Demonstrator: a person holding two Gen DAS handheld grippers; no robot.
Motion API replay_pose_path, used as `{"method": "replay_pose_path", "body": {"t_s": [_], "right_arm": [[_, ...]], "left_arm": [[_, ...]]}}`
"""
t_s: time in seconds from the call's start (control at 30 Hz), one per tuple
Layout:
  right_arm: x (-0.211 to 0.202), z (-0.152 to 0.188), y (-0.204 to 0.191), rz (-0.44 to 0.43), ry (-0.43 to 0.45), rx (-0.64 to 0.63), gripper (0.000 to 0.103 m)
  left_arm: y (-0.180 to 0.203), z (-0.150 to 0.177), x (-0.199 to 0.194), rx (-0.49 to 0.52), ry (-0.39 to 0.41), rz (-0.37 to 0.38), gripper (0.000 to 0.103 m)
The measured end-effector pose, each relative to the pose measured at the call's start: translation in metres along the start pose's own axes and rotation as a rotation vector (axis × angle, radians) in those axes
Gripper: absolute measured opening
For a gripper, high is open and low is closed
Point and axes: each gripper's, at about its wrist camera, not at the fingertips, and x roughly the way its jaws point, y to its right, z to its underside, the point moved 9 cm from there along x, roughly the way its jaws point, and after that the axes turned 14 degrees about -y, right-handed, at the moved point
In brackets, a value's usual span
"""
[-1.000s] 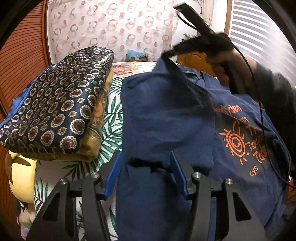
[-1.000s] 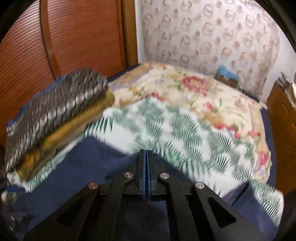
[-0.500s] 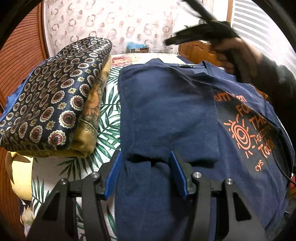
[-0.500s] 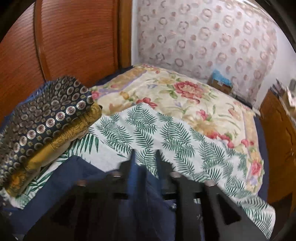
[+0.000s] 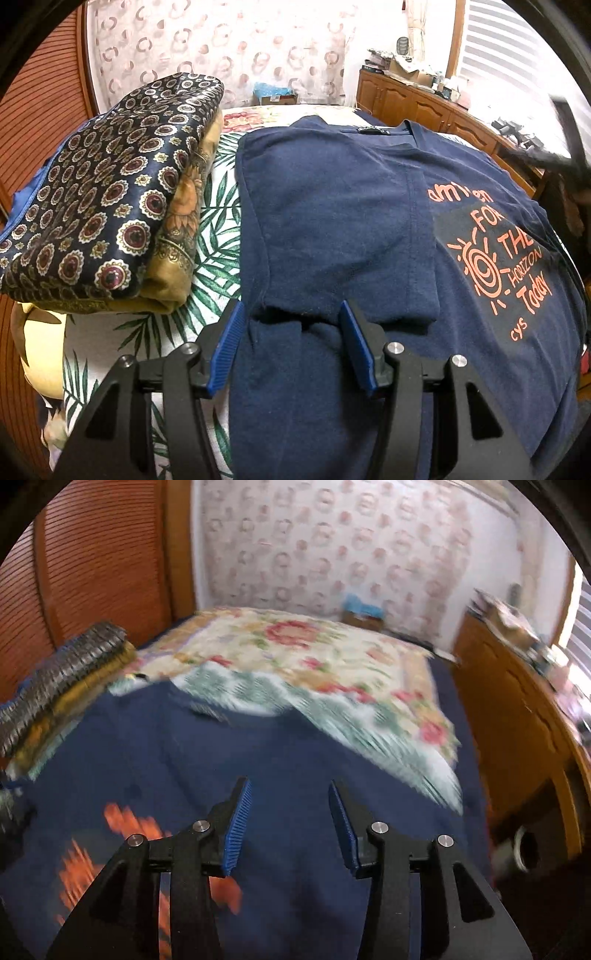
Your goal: Fold small clothes
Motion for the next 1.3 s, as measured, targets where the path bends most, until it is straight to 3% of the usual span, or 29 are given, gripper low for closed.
{"method": "replay_pose_path", "body": {"t_s": [0.17, 0.4, 0.53, 0.67, 0.73, 0.8, 0.9, 1.1, 1.3], "right_arm": [[-0.007, 0.074, 0.063, 0.101, -0.037, 0.106, 0.049], [-0.002, 0.133, 0.112, 0.068, -0.077, 0.273, 0.049], [-0.003, 0.139, 0.118, -0.002, -0.072, 0.322, 0.049], [0.0, 0.139, 0.119, -0.068, -0.082, 0.352, 0.049], [0.001, 0.137, 0.117, -0.104, -0.081, 0.36, 0.044], [0.002, 0.134, 0.116, -0.14, -0.073, 0.359, 0.028], [-0.001, 0.132, 0.115, -0.11, -0.061, 0.337, 0.021], [-0.008, 0.124, 0.108, 0.04, -0.044, 0.24, 0.008], [-0.027, 0.107, 0.107, 0.111, 0.032, 0.217, 0.007]], "left_arm": [[0.0, 0.0, 0.0, 0.002, 0.0, -0.001, 0.054], [-0.001, -0.001, -0.003, -0.002, 0.005, 0.002, 0.054], [0.008, -0.007, -0.023, 0.0, 0.053, 0.018, 0.054], [0.036, -0.018, -0.047, 0.062, 0.112, 0.031, 0.054], [0.049, -0.023, -0.048, 0.09, 0.118, 0.042, 0.054], [0.061, -0.028, -0.042, 0.11, 0.108, 0.054, 0.054], [0.074, -0.033, -0.026, 0.13, 0.074, 0.071, 0.054], [0.081, -0.033, -0.002, 0.128, 0.013, 0.085, 0.054], [0.083, -0.026, 0.011, 0.136, -0.016, 0.069, 0.054]]}}
